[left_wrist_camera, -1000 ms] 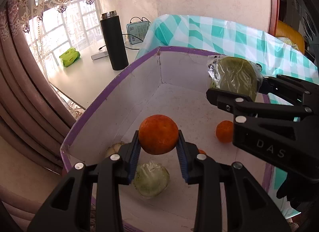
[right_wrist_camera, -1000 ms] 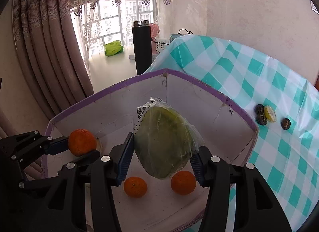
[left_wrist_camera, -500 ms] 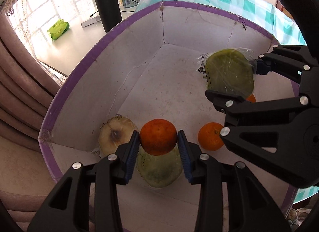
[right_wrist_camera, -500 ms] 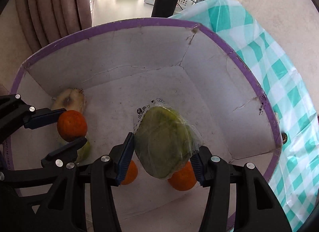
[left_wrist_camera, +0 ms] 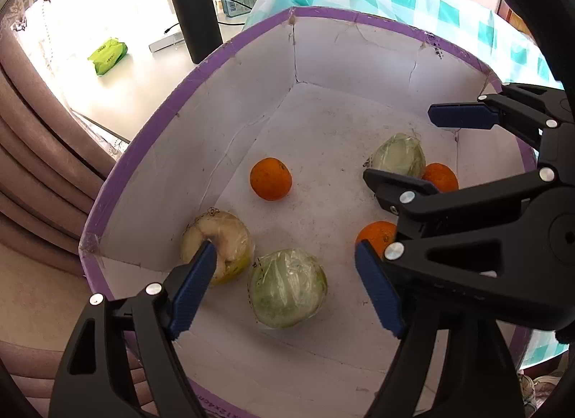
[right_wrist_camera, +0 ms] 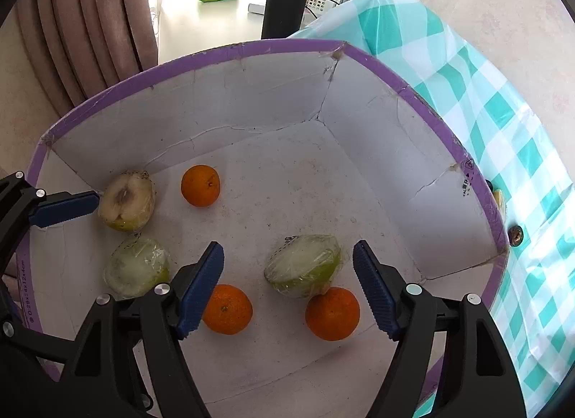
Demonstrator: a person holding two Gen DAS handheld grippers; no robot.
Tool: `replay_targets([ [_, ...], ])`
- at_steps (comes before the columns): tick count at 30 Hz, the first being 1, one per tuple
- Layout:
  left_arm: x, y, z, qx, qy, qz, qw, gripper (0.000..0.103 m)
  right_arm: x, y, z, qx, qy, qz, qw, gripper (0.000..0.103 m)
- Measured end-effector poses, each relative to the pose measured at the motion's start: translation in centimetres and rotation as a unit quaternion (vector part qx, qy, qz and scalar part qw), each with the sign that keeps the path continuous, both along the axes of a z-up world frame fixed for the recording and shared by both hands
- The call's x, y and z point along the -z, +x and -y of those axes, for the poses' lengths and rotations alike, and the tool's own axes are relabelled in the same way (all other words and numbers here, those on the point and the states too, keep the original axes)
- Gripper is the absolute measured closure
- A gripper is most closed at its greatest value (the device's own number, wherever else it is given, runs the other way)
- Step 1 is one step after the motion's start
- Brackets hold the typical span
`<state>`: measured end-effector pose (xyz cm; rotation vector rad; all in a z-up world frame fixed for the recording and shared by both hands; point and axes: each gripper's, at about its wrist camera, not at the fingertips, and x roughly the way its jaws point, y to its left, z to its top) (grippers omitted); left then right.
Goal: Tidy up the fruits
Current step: 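Open the left gripper to drop the orange while the right releases the cabbage, then move both grippers back over the dark fruits on the cloth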
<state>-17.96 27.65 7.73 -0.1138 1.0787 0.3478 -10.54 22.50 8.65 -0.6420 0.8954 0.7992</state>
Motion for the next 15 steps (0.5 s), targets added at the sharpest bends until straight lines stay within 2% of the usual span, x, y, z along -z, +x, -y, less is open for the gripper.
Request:
replay_targets([
  [4,-1.6,-0.8,-0.2,-0.013,-0.003,0.030,0.9995,0.015,-1.8,-0.1,1.8,0.017,0.061,0.016,0.998,0.024],
  [6,-3.1,-1.3,0.2,-0.018,0.001,0.067,0.9976,0.007,-2.9,0.1,3.1,0.029,0.099,0.026,0.994,0.020],
  [9,-5.8,-2.2,2.1,-0.012,0.023,0.142,0.9896,0.003,-5.1,0.4,6.5,0.051,0.174,0.042,0.982,0.017],
  [12,-8.5,-3.2,5.3,0.003,0.068,0.235,0.9696,0.002,-7.3,0.4,11.1,0.071,0.257,0.066,0.961,0.017],
  [15,-10.2,-3.5,9.2,0.053,0.079,0.313,0.9450,0.002,-8.4,0.6,16.6,0.099,0.336,0.099,0.931,0.017],
])
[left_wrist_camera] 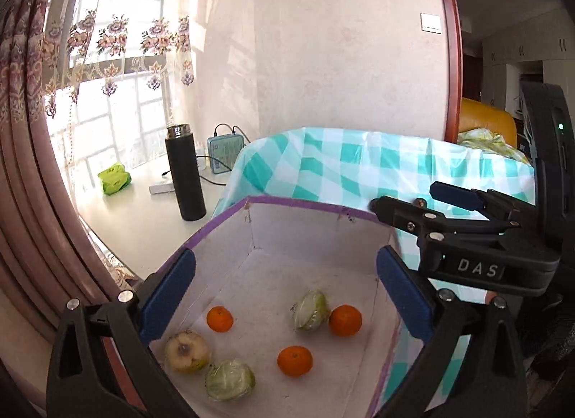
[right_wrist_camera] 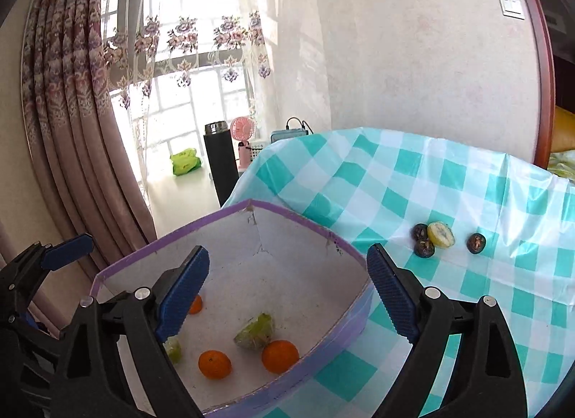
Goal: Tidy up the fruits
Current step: 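Move both grippers back over the dark fruits on the cloth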
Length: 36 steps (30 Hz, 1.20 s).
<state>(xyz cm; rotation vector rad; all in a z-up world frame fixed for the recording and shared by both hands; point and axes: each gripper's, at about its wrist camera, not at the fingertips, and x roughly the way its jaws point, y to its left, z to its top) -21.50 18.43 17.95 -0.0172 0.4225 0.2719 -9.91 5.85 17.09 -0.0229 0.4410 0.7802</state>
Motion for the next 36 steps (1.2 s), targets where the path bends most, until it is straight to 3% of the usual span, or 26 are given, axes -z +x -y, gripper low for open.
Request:
replay_targets([
  [3,-0.3,1.4,4.7,0.068,0.009,0.028,0.9973,0.002,0.9,1.6,5.7,0.078,0.040,0.010,0.996,0.017],
  [8,3.0,7.8,13.0,0.147,0.021,-0.020,0.9887,0.002,5.9,7.9,13.3,0.191,0.000,-0.090,0.978,0.017],
  [12,7.2,14.2,16.3,0.156,-0.041,-0.085,0.9832,0.002,10.1,13.3,17.1,0.251,-0.060,-0.143,0.955,0.017],
  [15,10.9,18.9,17.2,0.128,-0.049,-0.124,0.9827,0.002,12.3,16.5,19.0,0.271,-0.079,-0.160,0.946,0.017],
  [19,14.5,24.2,16.5,0.105,-0.086,-0.160,0.9777,0.002,14.3,19.9,19.9,0.267,-0.074,-0.178,0.944,0.018],
  [23,16.0,28.2,14.6,0.076,-0.119,-0.155,0.9778,0.002,15.3,23.0,19.0,0.244,-0.070,-0.188,0.949,0.028],
  [25,16.4,29.7,13.3,0.063,-0.156,-0.156,0.9734,0.005,15.4,24.6,18.5,0.233,-0.062,-0.198,0.950,0.032],
  [30,17.0,31.0,11.6,0.045,-0.208,-0.150,0.9653,0.005,15.5,28.9,16.2,0.196,-0.064,-0.199,0.958,0.045],
  [36,17.2,30.8,11.5,0.060,-0.224,-0.147,0.9616,0.005,15.7,32.7,12.2,0.140,-0.085,-0.199,0.966,0.048],
])
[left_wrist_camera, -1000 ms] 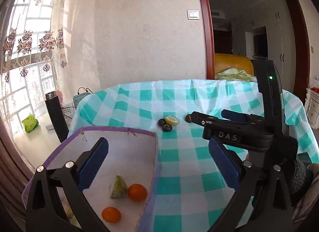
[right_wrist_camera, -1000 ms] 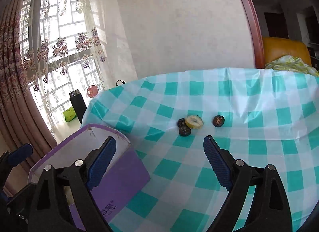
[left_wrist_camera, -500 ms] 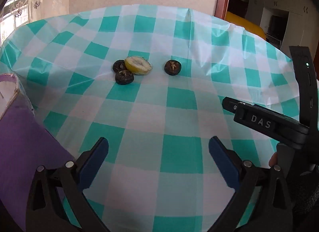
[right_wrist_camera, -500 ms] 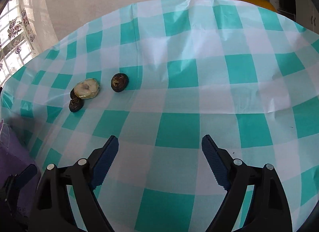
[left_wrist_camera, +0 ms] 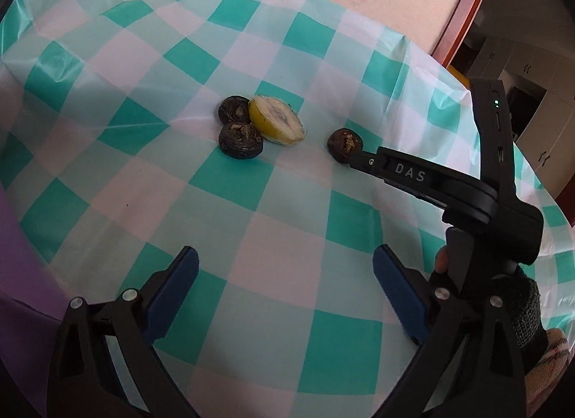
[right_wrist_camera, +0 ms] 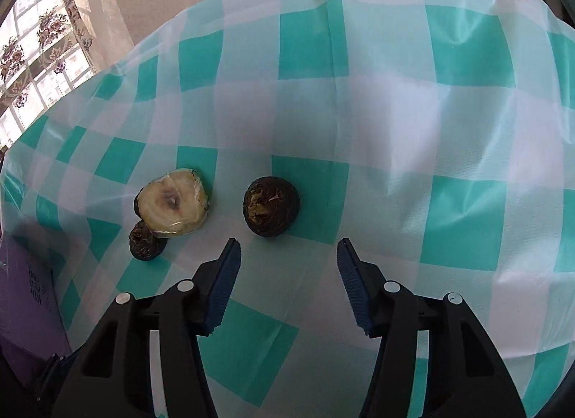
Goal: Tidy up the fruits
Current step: 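Move both grippers back over the dark fruits on the cloth, then grasp a dark round fruit with the right gripper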
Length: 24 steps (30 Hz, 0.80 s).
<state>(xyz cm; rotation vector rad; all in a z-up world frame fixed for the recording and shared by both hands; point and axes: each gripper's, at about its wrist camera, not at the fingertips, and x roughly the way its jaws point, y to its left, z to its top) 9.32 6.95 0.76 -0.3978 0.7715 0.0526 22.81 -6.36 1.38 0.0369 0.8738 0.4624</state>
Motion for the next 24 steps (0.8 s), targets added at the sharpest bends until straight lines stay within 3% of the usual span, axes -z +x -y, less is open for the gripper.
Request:
replay_targets([
  [4,0.0,-0.1,0.1,-0.002,0.001,0.002,1.0000,0.005,0.1,1.4,-2.3,-0.025,-0.025,0.000,0.999,0.050],
  [9,0.0,-0.1,0.1,-0.003,-0.002,0.003,1.0000,0.005,0.4,1.9,-5.5,-0.031,-0.107,0.019,0.994,0.051],
  [11,-0.1,-0.1,0.1,-0.003,-0.002,0.001,1.0000,0.005,0.4,1.5,-6.2,-0.035,-0.130,0.031,0.990,0.061],
  [12,-0.1,-0.1,0.0,-0.003,-0.003,0.000,1.0000,0.005,0.4,1.3,-6.3,-0.039,-0.130,0.031,0.990,0.061],
  [18,0.1,0.2,-0.2,-0.004,-0.008,-0.012,0.9999,0.005,0.2,-0.7,-1.1,0.002,-0.042,0.001,0.999,0.062],
  [24,0.1,0.6,0.0,-0.001,-0.001,-0.021,0.9998,0.003,0.2,-5.1,5.2,0.050,0.032,-0.016,0.998,0.062],
])
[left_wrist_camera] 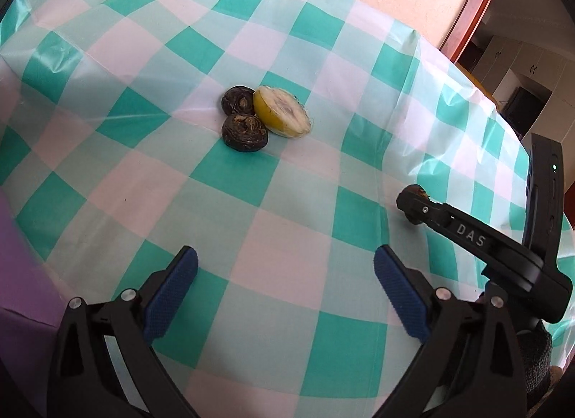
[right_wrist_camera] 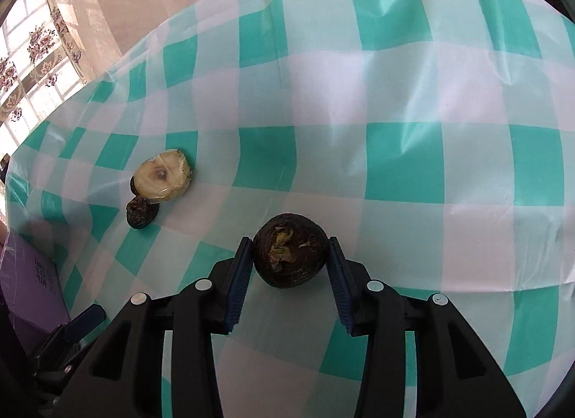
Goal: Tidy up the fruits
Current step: 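Grasp a dark round fruit with the right gripper, then grasp the other dark round fruit with the left gripper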
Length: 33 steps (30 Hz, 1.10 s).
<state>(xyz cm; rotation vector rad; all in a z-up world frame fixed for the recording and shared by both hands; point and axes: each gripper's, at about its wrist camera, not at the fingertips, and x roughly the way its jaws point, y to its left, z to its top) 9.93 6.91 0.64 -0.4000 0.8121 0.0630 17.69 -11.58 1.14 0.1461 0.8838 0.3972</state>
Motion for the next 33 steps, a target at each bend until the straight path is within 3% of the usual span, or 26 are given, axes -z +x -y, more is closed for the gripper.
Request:
replay_targets([
  [4,0.0,0.3,0.2,-0.011,0.015,-0.011,0.9998,0.003,0.0,-2.1,4.0,0.057,0.084,0.006,0.995,0.061],
  [6,0.0,0.9,-0.1,-0.028,0.015,-0.014,0.9994,0.003,-0.3,-2.4,4.4,0.068,0.087,0.019,0.994,0.061],
  [12,0.0,5.8,-1.4,-0.082,0.033,-0.026,0.9958,0.005,0.2,-1.1,4.0,0.057,0.082,-0.004,0.995,0.061],
  [15,0.2,9.0,-2.0,-0.112,0.078,-0.063,0.9886,0.012,0.3,-1.2,4.2,0.059,0.085,-0.005,0.995,0.061],
  [20,0.4,12.0,-1.7,-0.095,0.141,-0.095,0.9808,0.022,0.3,-1.2,4.0,0.055,0.083,-0.006,0.995,0.061],
  [22,0.1,12.1,-1.9,-0.091,0.149,-0.083,0.9812,0.044,0.2,-1.2,4.1,0.054,0.085,-0.005,0.995,0.061],
  [23,0.0,11.9,-1.9,-0.089,0.152,-0.078,0.9813,0.063,0.2,-1.2,4.1,0.053,0.086,-0.004,0.995,0.061],
  [27,-0.3,10.0,-2.0,-0.089,0.130,-0.063,0.9856,0.064,0.2,-1.5,4.2,0.050,0.086,-0.004,0.995,0.061],
  [33,-1.1,3.4,-0.7,-0.088,0.082,-0.013,0.9926,0.064,0.2,-1.6,4.2,0.047,0.087,-0.004,0.995,0.061],
])
